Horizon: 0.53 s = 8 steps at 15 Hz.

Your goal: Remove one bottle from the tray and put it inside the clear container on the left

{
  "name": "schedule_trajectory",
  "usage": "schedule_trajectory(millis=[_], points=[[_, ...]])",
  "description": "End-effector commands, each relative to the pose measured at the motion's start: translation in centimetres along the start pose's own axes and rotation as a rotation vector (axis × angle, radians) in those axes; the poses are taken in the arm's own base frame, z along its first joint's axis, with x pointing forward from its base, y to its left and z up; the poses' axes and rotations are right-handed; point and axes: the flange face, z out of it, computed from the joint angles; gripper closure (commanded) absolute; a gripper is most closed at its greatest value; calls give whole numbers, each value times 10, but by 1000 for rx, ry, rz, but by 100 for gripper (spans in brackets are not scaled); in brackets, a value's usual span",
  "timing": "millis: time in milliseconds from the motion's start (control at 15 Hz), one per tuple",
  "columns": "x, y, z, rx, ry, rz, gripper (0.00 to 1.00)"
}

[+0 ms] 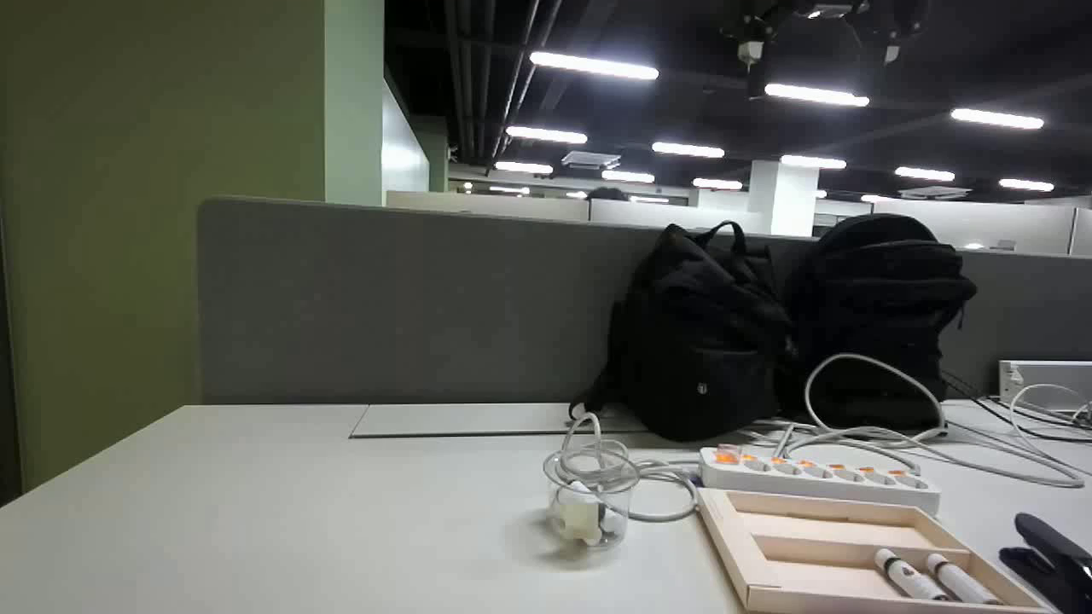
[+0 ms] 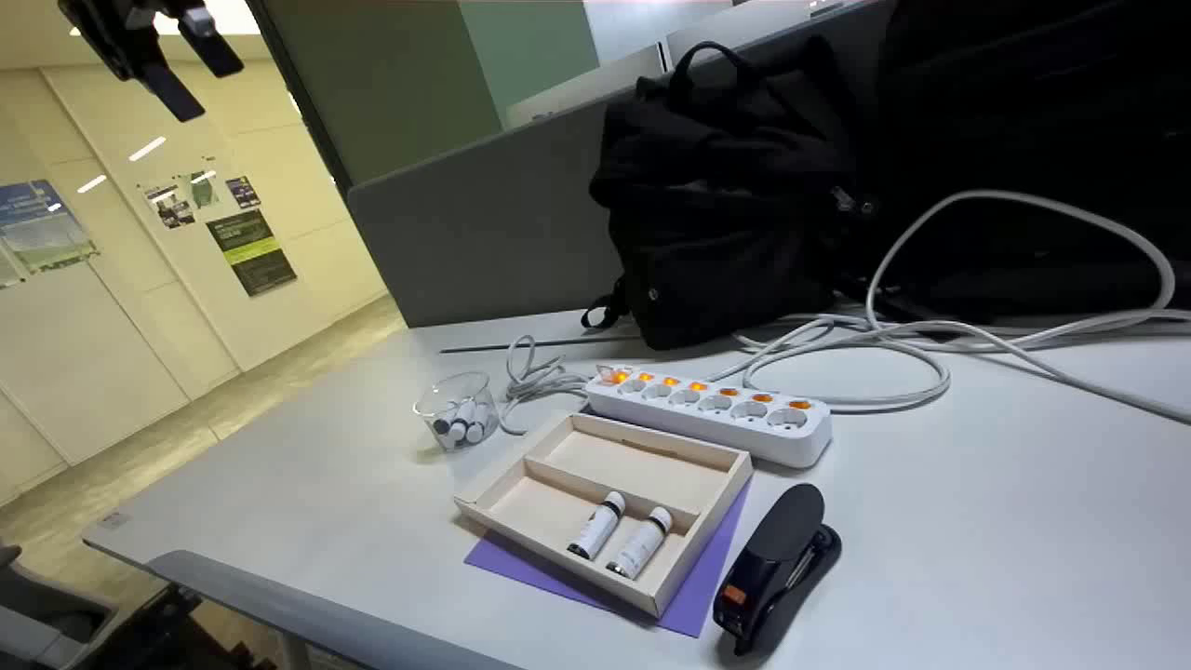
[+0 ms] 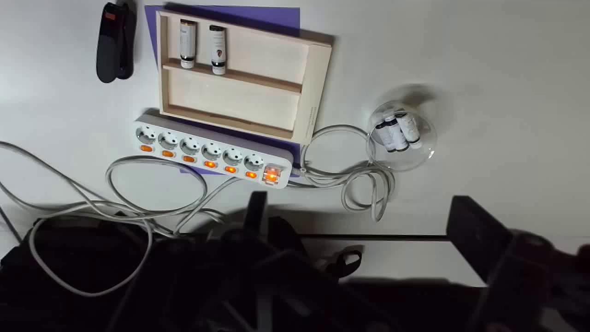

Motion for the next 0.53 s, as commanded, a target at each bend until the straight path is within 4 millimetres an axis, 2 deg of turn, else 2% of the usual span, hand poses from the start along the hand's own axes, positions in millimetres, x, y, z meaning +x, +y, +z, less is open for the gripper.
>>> schedule_trajectory(millis=[0,467], points=[[0,0,-1,0,-1,0,0],[0,0,-1,-1,-1,0,0]])
